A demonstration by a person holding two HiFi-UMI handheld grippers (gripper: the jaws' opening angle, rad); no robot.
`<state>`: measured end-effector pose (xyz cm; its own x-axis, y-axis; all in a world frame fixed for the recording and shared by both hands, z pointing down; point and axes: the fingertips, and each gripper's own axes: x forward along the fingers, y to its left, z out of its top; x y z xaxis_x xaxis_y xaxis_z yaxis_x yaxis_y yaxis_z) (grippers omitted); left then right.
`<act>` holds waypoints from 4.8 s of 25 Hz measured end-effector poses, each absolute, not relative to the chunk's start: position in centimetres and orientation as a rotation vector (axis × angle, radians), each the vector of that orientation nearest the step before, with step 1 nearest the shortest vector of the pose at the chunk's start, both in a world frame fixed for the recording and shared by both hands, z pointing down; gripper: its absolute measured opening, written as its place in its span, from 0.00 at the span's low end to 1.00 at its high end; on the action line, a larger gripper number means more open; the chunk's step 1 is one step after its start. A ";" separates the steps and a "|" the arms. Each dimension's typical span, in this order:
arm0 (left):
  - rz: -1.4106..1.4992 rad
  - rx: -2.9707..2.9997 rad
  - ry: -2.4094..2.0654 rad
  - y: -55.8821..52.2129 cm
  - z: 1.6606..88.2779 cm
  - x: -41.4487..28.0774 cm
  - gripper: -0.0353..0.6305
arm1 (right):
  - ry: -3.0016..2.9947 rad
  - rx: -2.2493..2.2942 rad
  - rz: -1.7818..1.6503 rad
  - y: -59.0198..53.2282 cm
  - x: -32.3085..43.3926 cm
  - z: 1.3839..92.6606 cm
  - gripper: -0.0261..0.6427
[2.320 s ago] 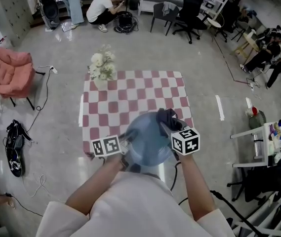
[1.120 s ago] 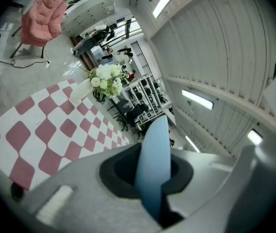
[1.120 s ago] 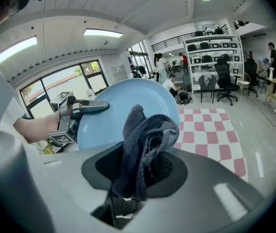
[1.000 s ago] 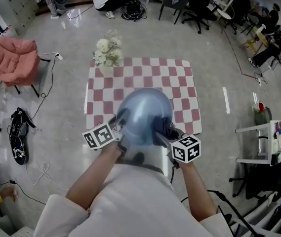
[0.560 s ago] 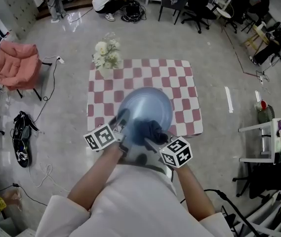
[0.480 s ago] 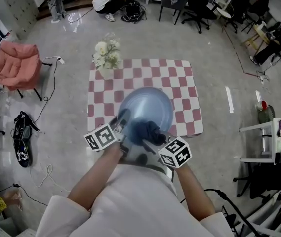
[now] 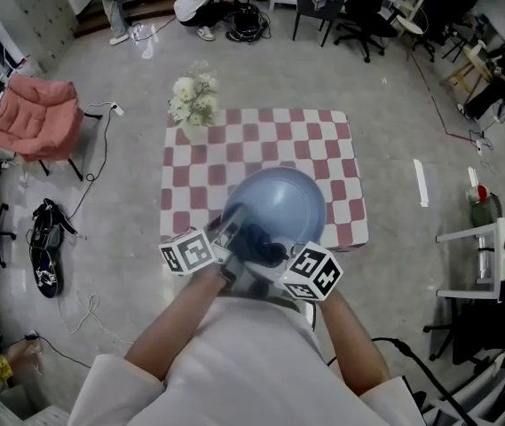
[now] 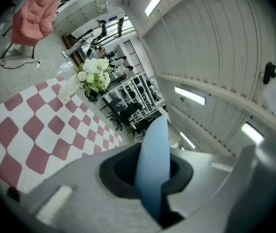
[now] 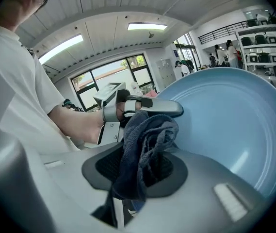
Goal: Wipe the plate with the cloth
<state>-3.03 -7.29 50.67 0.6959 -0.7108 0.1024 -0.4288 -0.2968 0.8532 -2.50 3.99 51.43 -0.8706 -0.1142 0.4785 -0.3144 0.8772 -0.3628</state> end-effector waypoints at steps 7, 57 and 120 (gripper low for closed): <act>-0.367 1.950 -0.916 -7.1 50.6 -1.7 0.11 | -2.575 0.379 0.623 1.5 -1.4 52.6 0.22; -0.177 2.195 -0.922 -12.6 50.7 -1.6 0.10 | -2.684 0.706 0.620 -11.7 1.5 49.2 0.22; 0.880 3.630 -0.752 -13.4 47.3 -4.9 0.10 | -2.595 0.774 0.731 -18.2 3.5 48.0 0.22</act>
